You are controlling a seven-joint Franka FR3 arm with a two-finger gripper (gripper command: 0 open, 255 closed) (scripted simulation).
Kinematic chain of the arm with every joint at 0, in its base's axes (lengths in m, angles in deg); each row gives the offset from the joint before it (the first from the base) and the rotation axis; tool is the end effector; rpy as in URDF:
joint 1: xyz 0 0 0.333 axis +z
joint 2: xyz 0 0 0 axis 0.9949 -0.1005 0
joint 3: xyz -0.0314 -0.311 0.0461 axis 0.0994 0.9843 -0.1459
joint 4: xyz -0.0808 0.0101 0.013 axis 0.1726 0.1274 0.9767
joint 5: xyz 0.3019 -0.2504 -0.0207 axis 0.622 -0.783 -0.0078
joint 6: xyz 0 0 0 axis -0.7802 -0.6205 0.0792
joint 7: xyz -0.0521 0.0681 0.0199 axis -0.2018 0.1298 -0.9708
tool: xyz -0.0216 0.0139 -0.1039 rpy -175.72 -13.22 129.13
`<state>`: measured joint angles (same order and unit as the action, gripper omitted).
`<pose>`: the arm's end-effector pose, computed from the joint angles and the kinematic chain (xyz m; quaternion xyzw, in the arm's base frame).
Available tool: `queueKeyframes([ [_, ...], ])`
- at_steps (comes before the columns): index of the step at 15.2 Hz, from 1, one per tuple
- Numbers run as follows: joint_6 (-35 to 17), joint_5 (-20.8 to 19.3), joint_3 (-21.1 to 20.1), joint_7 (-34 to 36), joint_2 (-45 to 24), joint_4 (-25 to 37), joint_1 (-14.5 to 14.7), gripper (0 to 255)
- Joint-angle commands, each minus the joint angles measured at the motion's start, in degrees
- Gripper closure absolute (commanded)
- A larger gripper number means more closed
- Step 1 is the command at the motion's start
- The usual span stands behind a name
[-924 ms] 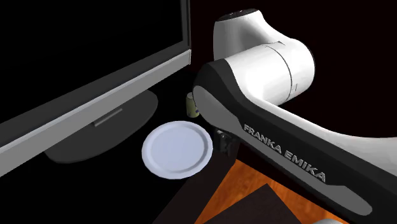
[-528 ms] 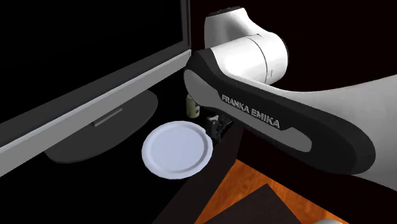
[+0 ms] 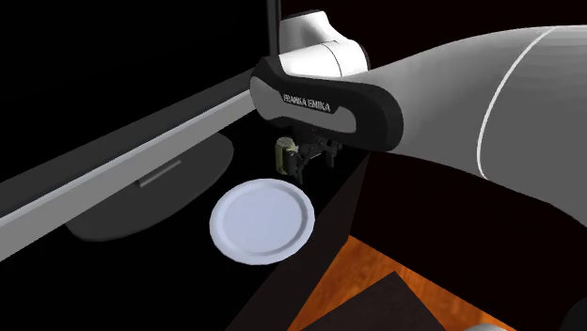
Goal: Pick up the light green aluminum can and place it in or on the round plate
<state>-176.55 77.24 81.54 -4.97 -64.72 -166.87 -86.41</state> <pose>0.4553 -0.0311 0.5243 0.9970 0.0422 -0.0536 0.0359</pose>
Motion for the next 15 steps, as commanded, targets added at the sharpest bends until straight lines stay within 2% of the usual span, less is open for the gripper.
queueKeyframes([
  [1,-0.6,0.4,0.3,-0.2,-4.7,4.2,-0.1,0],
  [8,-0.4,2.2,1.1,-0.9,-21.0,20.8,-0.7,0],
  [14,3.2,4.0,1.3,-1.5,-35.7,39.1,-1.4,0],
  [15,2.4,4.0,1.3,-1.5,-35.6,38.2,-1.5,0],
])
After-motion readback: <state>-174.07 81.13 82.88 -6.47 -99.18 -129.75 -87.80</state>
